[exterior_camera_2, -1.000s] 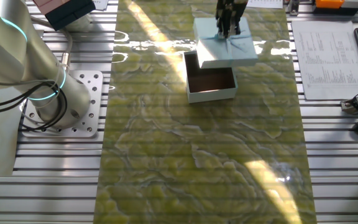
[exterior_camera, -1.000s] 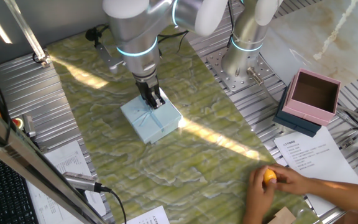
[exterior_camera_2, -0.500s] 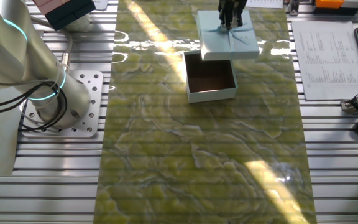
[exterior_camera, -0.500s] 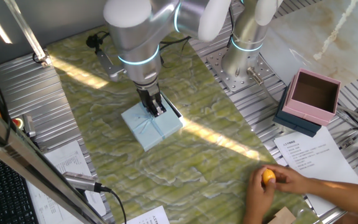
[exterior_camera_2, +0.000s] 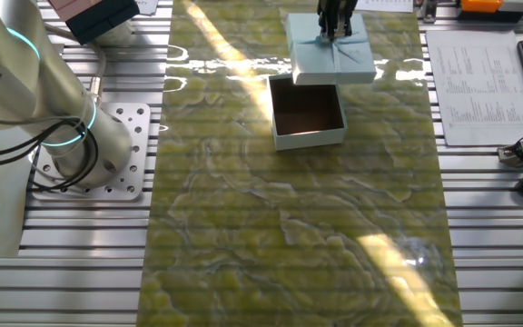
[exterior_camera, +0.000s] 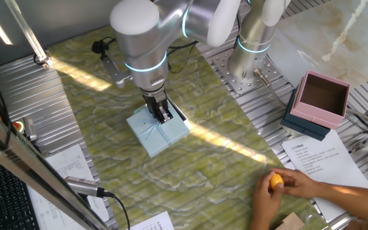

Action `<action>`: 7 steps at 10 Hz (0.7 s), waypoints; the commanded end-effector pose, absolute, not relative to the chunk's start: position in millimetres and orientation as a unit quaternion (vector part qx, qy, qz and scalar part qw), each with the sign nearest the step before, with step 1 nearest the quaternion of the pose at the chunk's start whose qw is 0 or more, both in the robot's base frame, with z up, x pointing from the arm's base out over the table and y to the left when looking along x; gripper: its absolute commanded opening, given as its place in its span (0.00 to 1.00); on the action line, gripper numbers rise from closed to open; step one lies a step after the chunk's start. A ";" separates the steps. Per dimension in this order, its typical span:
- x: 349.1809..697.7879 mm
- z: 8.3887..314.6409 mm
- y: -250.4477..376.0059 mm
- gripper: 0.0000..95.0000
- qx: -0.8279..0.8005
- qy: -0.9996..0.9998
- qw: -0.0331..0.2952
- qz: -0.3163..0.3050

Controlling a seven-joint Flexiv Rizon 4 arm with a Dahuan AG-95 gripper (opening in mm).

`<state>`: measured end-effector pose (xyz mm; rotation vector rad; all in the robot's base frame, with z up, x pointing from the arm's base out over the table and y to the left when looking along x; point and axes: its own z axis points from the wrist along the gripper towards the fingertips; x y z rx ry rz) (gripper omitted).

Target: Open a box

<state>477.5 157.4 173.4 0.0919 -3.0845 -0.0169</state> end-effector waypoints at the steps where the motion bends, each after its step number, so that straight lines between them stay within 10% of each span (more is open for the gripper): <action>1: 478.4 172.2 157.0 0.00 0.090 -0.996 0.026 -0.002; 7: 476.3 171.4 170.5 0.00 0.102 -0.994 0.024 -0.006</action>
